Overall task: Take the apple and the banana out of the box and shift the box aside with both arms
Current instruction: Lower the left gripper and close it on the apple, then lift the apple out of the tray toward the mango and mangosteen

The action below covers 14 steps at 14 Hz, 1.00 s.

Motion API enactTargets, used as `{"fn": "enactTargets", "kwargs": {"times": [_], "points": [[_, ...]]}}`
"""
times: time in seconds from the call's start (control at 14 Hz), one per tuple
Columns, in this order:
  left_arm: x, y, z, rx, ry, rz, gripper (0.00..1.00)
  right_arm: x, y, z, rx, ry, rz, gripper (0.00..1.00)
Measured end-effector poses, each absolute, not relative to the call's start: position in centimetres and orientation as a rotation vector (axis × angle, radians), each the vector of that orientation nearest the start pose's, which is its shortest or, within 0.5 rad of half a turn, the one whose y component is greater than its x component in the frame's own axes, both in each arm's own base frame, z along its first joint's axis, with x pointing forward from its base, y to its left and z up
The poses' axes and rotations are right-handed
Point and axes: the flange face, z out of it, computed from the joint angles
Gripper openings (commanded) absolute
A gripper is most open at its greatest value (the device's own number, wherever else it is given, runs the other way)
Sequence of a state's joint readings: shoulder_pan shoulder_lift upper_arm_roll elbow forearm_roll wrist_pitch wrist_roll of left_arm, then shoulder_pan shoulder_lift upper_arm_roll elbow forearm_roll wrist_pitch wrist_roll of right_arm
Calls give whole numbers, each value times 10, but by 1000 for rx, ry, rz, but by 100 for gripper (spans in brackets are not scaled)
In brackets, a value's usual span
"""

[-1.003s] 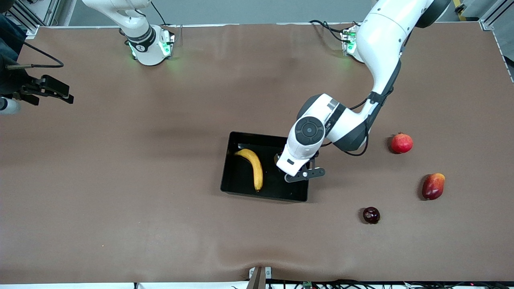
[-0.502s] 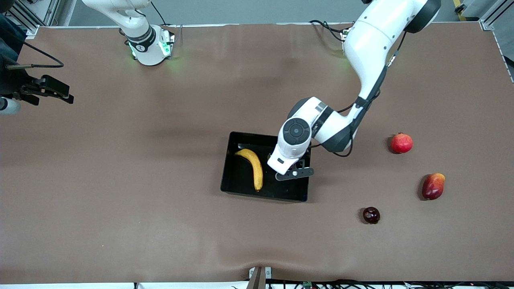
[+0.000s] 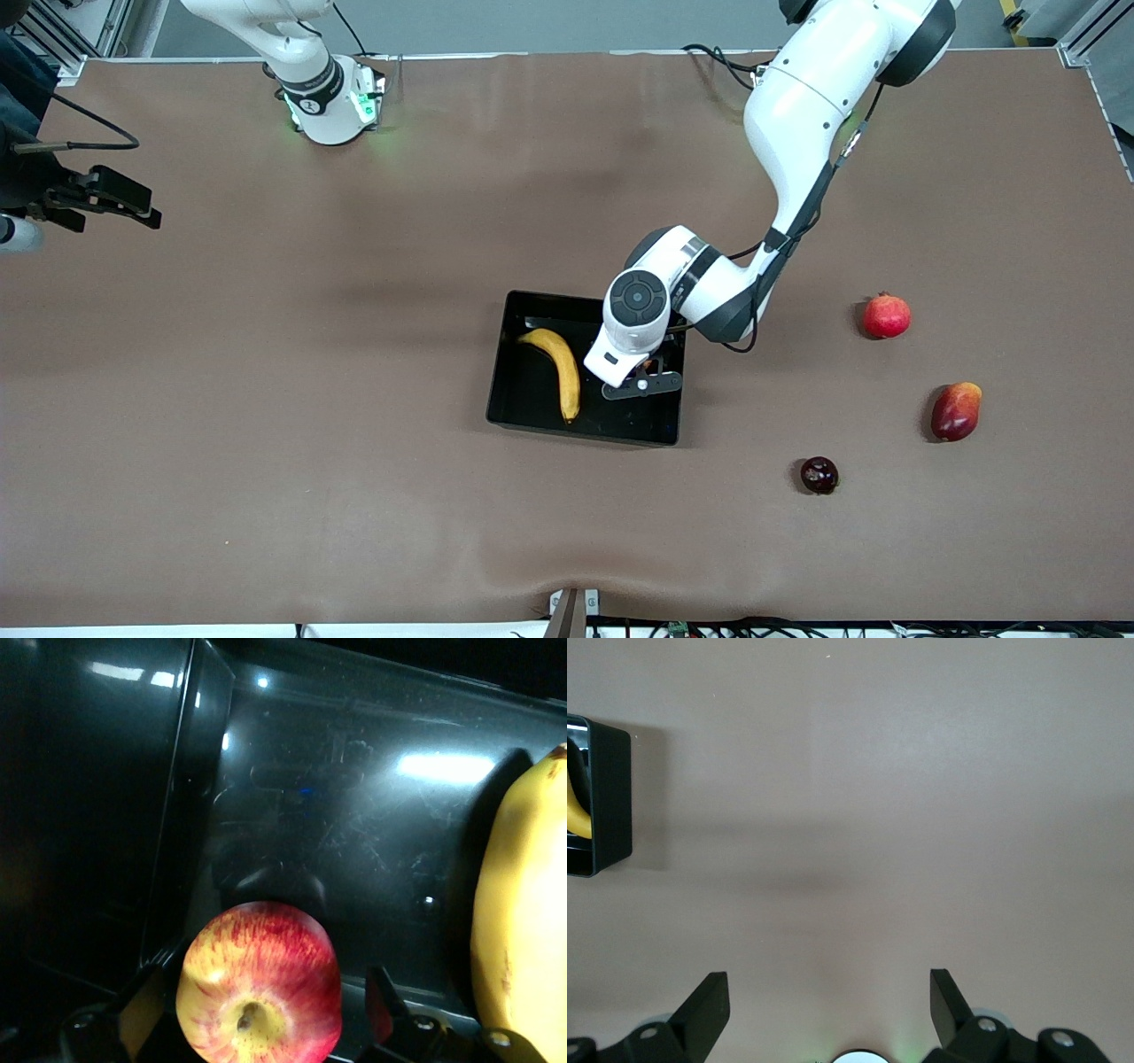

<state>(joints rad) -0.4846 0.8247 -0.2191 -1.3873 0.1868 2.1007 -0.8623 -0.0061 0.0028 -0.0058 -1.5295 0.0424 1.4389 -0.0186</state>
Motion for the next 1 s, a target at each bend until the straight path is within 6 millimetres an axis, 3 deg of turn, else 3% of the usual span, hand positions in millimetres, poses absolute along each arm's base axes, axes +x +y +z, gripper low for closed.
{"fn": "enactTargets", "kwargs": {"times": [0.07, 0.14, 0.36, 0.5, 0.79, 1.0], "points": [[576, -437, 216, -3075, -180, 106, 89, 542, -2, 631, -3094, -15, 144, 100], [576, -437, 216, -3075, -179, 105, 66, 542, -2, 631, -3094, -15, 145, 100], [576, -437, 217, -3076, -178, 101, 24, 541, -3, 631, -3094, -12, 146, 100], [576, -439, 218, -3076, -182, 99, 2, 541, -4, 631, -3094, -9, 147, 100], [581, -439, 226, -3087, -192, 76, 0, 541, -5, 631, -3094, -7, 147, 100], [597, -433, 264, -3117, -226, -6, 0, 541, -5, 631, -3094, -7, 148, 100]]}}
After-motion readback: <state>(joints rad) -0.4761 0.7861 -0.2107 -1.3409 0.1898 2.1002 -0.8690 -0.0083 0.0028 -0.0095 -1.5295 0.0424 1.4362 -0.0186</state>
